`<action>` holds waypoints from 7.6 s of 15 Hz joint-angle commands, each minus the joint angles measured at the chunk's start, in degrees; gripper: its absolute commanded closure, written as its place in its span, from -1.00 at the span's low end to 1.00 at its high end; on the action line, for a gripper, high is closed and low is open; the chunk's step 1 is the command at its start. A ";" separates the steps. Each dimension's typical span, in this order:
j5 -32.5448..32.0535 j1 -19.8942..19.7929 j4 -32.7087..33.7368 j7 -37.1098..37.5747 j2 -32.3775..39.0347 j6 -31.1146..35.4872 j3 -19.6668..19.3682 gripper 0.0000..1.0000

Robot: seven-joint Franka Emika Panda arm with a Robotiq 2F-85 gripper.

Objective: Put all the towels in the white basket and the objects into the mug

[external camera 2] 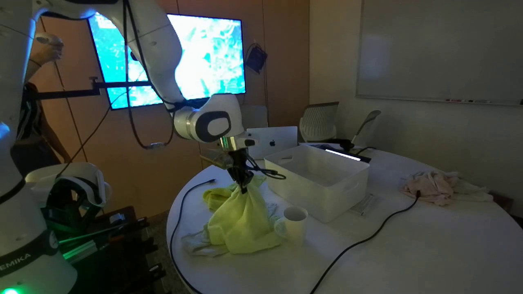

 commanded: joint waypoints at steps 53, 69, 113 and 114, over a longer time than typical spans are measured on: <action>-9.01 4.50 93.55 22.93 40.90 -60.29 -5.15 -0.50; -3.63 -4.33 58.44 8.83 26.66 -57.54 0.20 -1.00; -0.25 5.57 29.61 33.07 27.21 -26.99 -11.87 -1.00; -0.54 5.78 29.50 33.67 27.40 -26.85 -12.17 -1.00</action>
